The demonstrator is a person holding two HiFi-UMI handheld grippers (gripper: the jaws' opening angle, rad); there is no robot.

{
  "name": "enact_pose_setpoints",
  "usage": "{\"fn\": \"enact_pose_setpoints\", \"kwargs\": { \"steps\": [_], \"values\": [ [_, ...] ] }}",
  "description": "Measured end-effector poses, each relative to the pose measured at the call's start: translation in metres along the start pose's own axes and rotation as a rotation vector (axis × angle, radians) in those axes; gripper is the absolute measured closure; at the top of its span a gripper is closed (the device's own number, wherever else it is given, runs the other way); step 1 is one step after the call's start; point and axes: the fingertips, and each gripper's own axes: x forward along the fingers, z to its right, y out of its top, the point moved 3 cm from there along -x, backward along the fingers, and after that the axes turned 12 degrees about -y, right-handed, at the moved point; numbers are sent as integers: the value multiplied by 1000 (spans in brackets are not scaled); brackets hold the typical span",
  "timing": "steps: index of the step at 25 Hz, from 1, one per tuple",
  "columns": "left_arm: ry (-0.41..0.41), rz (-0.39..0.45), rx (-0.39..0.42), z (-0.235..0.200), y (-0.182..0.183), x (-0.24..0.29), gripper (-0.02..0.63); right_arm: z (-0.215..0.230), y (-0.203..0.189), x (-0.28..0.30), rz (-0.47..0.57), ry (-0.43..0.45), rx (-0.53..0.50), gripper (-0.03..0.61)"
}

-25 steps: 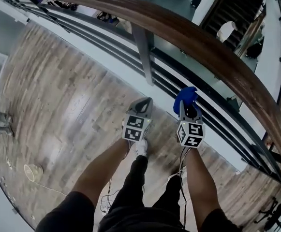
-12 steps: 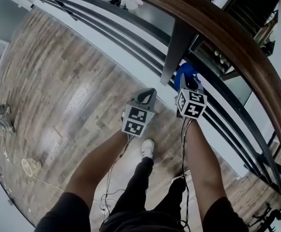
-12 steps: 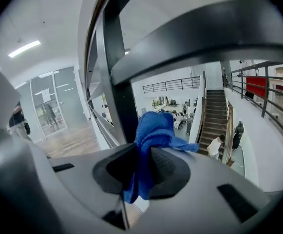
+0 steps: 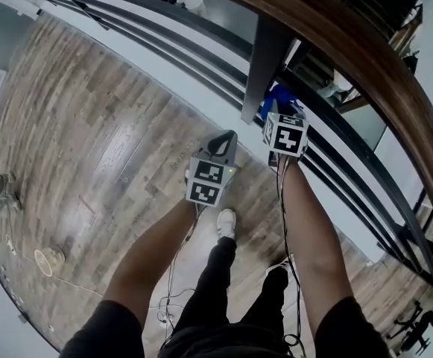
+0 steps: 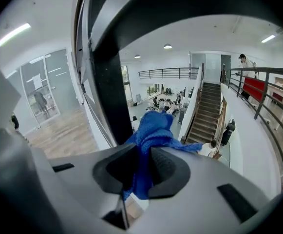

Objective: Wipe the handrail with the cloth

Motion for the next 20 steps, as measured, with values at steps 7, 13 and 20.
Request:
{"fn": "enact_pose_setpoints", "kwargs": {
  "steps": [7,13,20],
  "values": [
    [-60,-11,31,50,2,22,607,55,-27,-27,-8,-56,16,509],
    [-139,-29,30,107,0,48,607,120,-65,-59,-24,-119,92,509],
    [-213,-61,43,178,8,74,607,190,-101,-102,-27,-162,117,509]
  ]
}}
